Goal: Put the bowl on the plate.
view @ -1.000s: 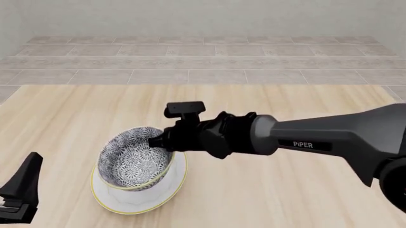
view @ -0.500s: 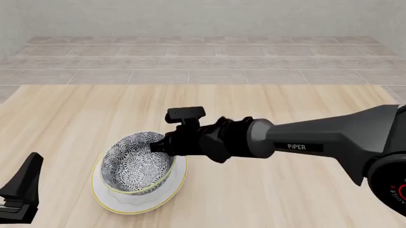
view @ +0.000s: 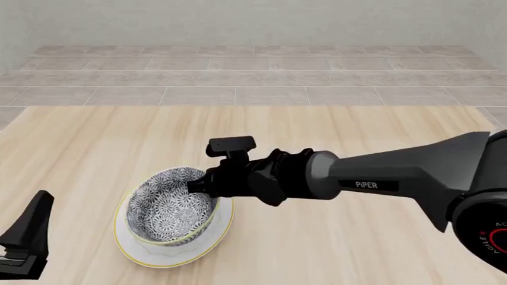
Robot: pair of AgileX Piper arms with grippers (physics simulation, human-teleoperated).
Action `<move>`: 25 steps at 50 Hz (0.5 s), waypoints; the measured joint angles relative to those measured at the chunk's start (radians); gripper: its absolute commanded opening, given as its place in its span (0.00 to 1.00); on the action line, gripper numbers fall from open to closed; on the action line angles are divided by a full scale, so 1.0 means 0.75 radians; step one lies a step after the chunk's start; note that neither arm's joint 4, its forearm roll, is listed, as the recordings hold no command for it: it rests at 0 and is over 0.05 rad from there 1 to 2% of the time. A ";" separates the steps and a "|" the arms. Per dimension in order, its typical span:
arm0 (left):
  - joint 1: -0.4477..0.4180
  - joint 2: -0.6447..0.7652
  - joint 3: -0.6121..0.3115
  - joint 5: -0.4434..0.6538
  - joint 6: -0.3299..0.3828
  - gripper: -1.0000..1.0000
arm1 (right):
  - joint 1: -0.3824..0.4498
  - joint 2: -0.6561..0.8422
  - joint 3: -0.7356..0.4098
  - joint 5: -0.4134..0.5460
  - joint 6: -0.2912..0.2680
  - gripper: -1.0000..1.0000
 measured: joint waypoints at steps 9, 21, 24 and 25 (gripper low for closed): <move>0.000 0.000 -0.001 0.001 0.001 1.00 | -0.001 0.004 -0.001 -0.002 0.000 0.00; -0.001 0.000 0.000 0.001 0.002 1.00 | -0.007 0.014 -0.005 -0.008 0.005 0.00; -0.001 0.000 0.000 0.000 0.003 1.00 | -0.008 0.018 -0.005 -0.011 0.008 0.00; -0.001 0.000 0.000 0.000 0.003 1.00 | -0.008 0.018 -0.006 -0.012 0.008 0.00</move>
